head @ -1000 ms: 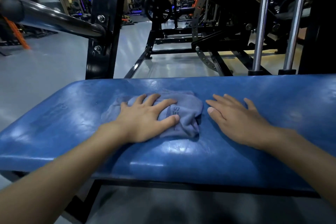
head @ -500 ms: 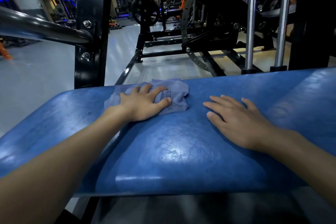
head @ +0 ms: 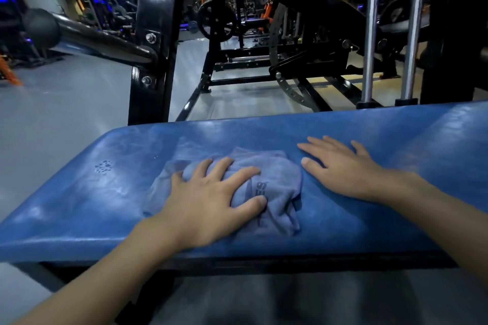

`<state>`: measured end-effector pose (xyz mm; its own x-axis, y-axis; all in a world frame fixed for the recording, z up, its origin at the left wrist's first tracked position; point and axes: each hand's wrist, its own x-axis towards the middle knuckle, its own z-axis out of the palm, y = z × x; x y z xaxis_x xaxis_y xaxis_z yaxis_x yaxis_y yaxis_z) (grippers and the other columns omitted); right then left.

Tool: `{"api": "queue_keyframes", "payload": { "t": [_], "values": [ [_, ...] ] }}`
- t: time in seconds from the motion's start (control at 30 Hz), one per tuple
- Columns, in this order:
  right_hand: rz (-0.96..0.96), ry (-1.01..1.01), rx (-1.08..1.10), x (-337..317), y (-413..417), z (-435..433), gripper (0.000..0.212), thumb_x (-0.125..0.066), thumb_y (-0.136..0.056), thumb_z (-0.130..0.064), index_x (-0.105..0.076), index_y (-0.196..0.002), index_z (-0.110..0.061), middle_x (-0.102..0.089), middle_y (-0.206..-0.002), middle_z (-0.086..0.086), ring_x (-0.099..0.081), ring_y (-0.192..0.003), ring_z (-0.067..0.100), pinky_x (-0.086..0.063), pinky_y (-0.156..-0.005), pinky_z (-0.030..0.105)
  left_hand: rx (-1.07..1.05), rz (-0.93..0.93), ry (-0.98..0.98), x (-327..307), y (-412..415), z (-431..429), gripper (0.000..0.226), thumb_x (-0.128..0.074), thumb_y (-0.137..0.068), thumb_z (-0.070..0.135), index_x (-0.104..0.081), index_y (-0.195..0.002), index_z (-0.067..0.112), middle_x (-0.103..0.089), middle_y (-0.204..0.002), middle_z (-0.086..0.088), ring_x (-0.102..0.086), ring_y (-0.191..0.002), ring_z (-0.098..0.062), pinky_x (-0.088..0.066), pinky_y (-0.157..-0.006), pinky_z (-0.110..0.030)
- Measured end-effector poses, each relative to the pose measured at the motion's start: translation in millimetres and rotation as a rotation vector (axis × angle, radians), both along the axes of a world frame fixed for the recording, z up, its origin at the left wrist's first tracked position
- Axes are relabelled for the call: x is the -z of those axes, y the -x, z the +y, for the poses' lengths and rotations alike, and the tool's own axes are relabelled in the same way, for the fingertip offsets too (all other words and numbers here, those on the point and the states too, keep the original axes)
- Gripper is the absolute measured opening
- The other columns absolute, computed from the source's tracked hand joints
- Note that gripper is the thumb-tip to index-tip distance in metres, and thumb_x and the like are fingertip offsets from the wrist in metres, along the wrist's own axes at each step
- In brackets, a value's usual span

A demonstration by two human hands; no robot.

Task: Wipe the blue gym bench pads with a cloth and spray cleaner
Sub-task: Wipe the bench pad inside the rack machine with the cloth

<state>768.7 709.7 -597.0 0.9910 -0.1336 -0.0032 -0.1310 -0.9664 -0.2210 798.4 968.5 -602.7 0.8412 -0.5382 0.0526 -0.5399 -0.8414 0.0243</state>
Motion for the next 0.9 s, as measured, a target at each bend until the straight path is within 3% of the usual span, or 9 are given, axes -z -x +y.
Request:
{"api": "queue_keyframes", "payload": {
  "t": [0.27,0.47,0.6,0.77,0.9],
  "values": [
    [0.008,0.050,0.010,8,0,1,0.053,-0.018,-0.100,-0.054,-0.019,-0.152,-0.042,-0.006,-0.164,-0.016,0.000,-0.150,0.008,0.001,-0.119,0.054,-0.049,0.084,0.011,-1,-105,-26,0.070,-0.010,-0.070,0.092,-0.017,-0.136,0.070,-0.018,-0.163,0.013,-0.015,-0.151,-0.023,-0.015,-0.111,-0.067],
    [-0.014,0.035,0.016,7,2,3,0.051,-0.019,-0.100,-0.053,-0.019,-0.150,-0.044,-0.006,-0.163,-0.018,0.001,-0.150,0.006,0.001,-0.120,0.051,-0.112,0.113,-0.035,-14,-171,-50,0.078,-0.010,-0.075,0.089,-0.014,-0.147,0.060,-0.018,-0.164,0.010,-0.016,-0.151,-0.028,-0.016,-0.112,-0.067],
    [-0.018,0.031,0.012,8,0,1,0.053,-0.019,-0.098,-0.056,-0.018,-0.151,-0.045,-0.007,-0.163,-0.019,0.001,-0.150,0.006,0.000,-0.119,0.050,-0.105,0.090,-0.020,-8,-157,-44,0.070,-0.013,-0.080,0.088,-0.015,-0.145,0.062,-0.019,-0.164,0.010,-0.016,-0.151,-0.029,-0.014,-0.111,-0.065],
    [-0.006,0.028,0.009,9,0,0,0.055,-0.018,-0.098,-0.057,-0.018,-0.152,-0.045,-0.007,-0.163,-0.018,-0.001,-0.150,0.007,0.000,-0.119,0.052,-0.060,0.084,0.010,-4,-97,-18,0.072,-0.005,-0.069,0.091,-0.018,-0.137,0.069,-0.021,-0.163,0.011,-0.017,-0.150,-0.026,-0.013,-0.111,-0.066],
    [0.000,0.019,0.013,6,1,2,0.055,-0.021,-0.098,-0.056,-0.021,-0.151,-0.044,-0.010,-0.163,-0.016,-0.004,-0.150,0.009,-0.002,-0.119,0.053,-0.021,0.011,0.015,-2,-32,11,0.076,-0.001,-0.070,0.088,-0.014,-0.141,0.064,-0.023,-0.160,0.016,-0.019,-0.148,-0.020,-0.023,-0.110,-0.057]
  ]
}}
